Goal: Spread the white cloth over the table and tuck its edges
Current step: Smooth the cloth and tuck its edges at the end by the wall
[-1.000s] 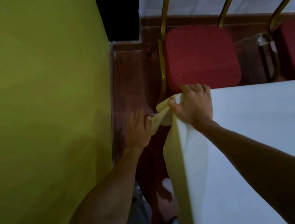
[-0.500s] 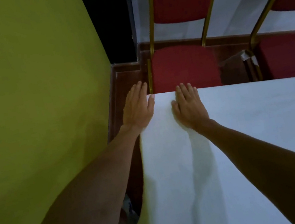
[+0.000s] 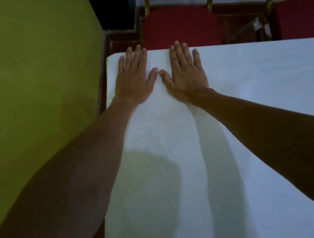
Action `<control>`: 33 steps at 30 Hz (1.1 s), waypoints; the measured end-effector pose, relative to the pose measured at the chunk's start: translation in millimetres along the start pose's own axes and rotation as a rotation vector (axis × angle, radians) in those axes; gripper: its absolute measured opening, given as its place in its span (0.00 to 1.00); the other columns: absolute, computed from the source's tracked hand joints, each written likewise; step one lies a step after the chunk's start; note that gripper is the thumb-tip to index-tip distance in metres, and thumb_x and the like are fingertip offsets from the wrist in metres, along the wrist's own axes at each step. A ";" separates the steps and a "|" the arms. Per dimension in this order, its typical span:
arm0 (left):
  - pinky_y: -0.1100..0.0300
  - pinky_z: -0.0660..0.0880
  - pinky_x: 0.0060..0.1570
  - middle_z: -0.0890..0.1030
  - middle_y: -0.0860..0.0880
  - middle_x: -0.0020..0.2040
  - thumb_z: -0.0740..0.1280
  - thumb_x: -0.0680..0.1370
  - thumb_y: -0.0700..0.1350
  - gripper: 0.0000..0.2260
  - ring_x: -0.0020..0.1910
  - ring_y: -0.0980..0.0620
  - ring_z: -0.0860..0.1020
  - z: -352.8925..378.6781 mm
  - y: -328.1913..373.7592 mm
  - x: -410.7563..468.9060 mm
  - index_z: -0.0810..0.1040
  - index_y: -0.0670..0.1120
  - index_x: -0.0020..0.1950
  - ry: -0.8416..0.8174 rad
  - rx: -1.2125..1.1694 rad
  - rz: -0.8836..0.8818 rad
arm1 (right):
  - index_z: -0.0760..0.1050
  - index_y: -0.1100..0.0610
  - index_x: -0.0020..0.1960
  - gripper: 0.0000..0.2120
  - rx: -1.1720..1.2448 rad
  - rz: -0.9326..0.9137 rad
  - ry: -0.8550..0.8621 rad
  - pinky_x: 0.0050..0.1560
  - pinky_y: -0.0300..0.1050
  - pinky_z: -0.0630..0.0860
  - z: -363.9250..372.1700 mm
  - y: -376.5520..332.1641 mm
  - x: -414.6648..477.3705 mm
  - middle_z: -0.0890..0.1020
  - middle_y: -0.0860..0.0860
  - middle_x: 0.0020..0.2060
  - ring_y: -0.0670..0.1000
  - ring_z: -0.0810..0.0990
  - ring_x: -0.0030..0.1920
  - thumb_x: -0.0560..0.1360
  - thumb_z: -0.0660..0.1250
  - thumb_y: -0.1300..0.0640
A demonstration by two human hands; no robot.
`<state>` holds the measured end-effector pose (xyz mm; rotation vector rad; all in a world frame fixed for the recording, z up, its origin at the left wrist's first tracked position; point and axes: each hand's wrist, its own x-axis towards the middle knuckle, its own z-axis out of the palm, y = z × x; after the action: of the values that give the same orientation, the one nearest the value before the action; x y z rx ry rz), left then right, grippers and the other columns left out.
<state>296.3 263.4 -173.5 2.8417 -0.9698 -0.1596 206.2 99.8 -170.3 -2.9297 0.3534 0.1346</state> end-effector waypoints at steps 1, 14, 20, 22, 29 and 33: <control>0.45 0.46 0.80 0.51 0.44 0.83 0.46 0.82 0.62 0.34 0.82 0.44 0.47 -0.1 -0.3 -0.7 0.50 0.44 0.83 -0.010 0.008 -0.002 | 0.42 0.61 0.83 0.41 0.006 0.021 -0.001 0.82 0.60 0.40 0.0 -0.8 -0.9 0.44 0.57 0.83 0.56 0.41 0.83 0.82 0.39 0.33; 0.41 0.40 0.79 0.43 0.43 0.83 0.47 0.82 0.65 0.36 0.81 0.41 0.41 0.3 16.7 -39.0 0.44 0.46 0.83 -0.107 0.010 -0.123 | 0.38 0.60 0.83 0.47 -0.009 0.085 -0.071 0.80 0.64 0.38 3.6 4.5 -51.2 0.40 0.57 0.83 0.60 0.38 0.82 0.78 0.41 0.27; 0.41 0.44 0.79 0.49 0.41 0.83 0.47 0.82 0.63 0.34 0.81 0.38 0.46 18.3 37.8 -129.8 0.50 0.45 0.83 0.004 0.002 -0.108 | 0.39 0.60 0.83 0.47 0.002 0.088 -0.061 0.80 0.65 0.38 16.3 -18.8 -123.4 0.42 0.58 0.83 0.61 0.39 0.83 0.78 0.39 0.27; 0.40 0.44 0.79 0.50 0.41 0.83 0.47 0.82 0.62 0.33 0.81 0.38 0.47 21.8 44.8 -164.6 0.51 0.45 0.83 0.007 0.004 -0.111 | 0.40 0.60 0.83 0.46 -0.007 0.073 -0.054 0.80 0.65 0.39 22.3 -28.0 -155.3 0.42 0.58 0.83 0.60 0.39 0.83 0.79 0.40 0.27; 0.39 0.50 0.78 0.54 0.40 0.82 0.47 0.83 0.61 0.31 0.81 0.38 0.50 33.7 74.6 -304.0 0.56 0.45 0.82 0.035 -0.025 -0.166 | 0.41 0.61 0.83 0.44 0.004 0.033 -0.041 0.80 0.66 0.40 41.5 -58.0 -284.6 0.44 0.58 0.83 0.60 0.41 0.83 0.80 0.39 0.30; 0.39 0.50 0.78 0.53 0.40 0.82 0.47 0.83 0.61 0.32 0.81 0.39 0.48 37.9 95.3 -379.6 0.54 0.45 0.82 0.018 -0.017 -0.173 | 0.42 0.61 0.83 0.43 0.007 0.001 -0.074 0.80 0.65 0.41 48.6 -70.0 -359.8 0.44 0.58 0.83 0.60 0.41 0.83 0.81 0.39 0.30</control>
<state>-65.2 418.2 -174.0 2.9041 -0.7150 -0.1578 -128.1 257.8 -165.4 -2.9080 0.3434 0.2401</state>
